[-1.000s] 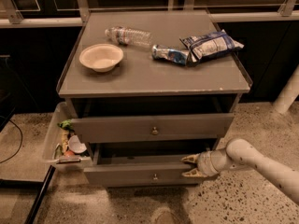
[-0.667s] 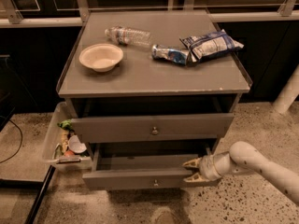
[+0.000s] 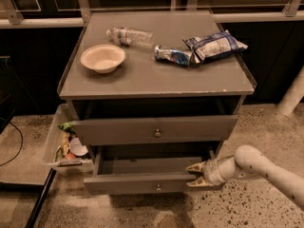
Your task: Open middle drawer
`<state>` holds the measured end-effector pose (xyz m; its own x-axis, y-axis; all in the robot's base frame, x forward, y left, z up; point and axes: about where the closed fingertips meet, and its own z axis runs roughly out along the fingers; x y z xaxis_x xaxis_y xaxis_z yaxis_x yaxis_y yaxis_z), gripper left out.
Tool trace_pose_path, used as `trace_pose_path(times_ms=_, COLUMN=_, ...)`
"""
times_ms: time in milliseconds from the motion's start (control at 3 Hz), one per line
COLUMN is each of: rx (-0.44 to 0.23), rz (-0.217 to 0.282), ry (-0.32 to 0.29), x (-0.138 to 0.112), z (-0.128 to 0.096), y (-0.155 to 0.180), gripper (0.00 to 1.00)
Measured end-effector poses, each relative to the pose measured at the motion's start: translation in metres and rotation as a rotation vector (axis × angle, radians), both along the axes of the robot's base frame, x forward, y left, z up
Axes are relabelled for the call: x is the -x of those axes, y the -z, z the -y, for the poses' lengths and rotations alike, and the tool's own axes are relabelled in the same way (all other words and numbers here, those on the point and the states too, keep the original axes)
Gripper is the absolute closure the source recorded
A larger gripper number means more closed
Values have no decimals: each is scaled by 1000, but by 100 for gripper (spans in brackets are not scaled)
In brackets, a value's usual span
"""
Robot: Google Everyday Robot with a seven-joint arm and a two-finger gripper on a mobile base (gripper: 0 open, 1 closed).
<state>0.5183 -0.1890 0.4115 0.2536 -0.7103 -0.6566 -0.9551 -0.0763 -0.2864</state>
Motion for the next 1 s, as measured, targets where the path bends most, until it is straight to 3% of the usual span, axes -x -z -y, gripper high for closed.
trace_pose_path(times_ms=667, rx=-21, rz=-20, ry=-22, x=9, z=-4, y=8, gripper=35)
trace_pose_path(times_ms=1000, rx=-49, rz=-39, ry=-31, x=29, z=-3, y=16, gripper=37)
